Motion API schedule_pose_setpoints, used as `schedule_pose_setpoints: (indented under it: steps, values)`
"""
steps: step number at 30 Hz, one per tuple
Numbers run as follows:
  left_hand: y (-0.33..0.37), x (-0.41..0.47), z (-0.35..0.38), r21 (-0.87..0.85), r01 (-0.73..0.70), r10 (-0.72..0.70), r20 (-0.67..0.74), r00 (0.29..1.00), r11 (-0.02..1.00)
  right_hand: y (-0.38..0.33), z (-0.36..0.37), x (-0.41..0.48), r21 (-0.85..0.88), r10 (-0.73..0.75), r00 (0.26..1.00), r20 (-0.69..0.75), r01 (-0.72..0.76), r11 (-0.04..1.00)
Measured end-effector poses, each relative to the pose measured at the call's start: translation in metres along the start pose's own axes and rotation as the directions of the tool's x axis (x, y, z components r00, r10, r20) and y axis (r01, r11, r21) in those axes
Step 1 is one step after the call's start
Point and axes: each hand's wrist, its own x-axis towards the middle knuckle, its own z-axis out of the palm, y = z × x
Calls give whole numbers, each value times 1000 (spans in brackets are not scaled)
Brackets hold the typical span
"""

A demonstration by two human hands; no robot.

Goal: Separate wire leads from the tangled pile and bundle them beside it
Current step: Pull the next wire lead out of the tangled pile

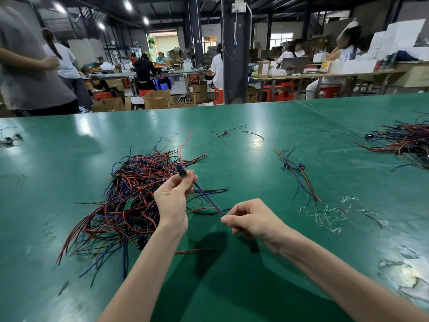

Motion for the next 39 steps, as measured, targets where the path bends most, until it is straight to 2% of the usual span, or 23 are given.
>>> schedule_pose_setpoints:
  steps: [10,15,17,19,20,22,24,27,33,36,39]
  values:
    - [-2,4,-1,40,-58,60,-28,998,997,3,0,3,13,34,999,-5,-33,999]
    - [-5,-3,3,183,-251,253,11,967,951,5,-1,6,93,118,990,-79,-111,989]
    - [-6,-6,5,210,-278,280,21,960,937,6,-2,6,87,111,991,-75,-104,991]
    - [-6,-6,5,169,-224,227,3,974,960,7,-6,5,40,77,997,2,-77,996]
    - [-5,-5,5,130,-178,181,-6,984,975,6,-10,4,15,56,994,89,-58,998]
    - [-3,-4,4,57,-78,79,-7,997,995,2,-20,2,-53,52,955,292,-38,998]
    - [0,-6,5,4,10,-10,25,1000,1000,-4,-27,2,-144,83,930,358,-33,989]
    - [2,-13,9,-34,106,-101,128,987,994,-7,-30,6,-148,61,971,230,-27,989]
    - [-11,-35,22,67,161,-173,267,948,985,-2,-16,8,121,-90,996,27,86,989]
    - [-17,-39,24,64,177,-188,294,937,982,0,-12,9,193,-71,997,-24,75,978]
    - [-20,-37,24,114,146,-171,253,952,983,1,-11,9,259,-11,1000,-17,15,966]
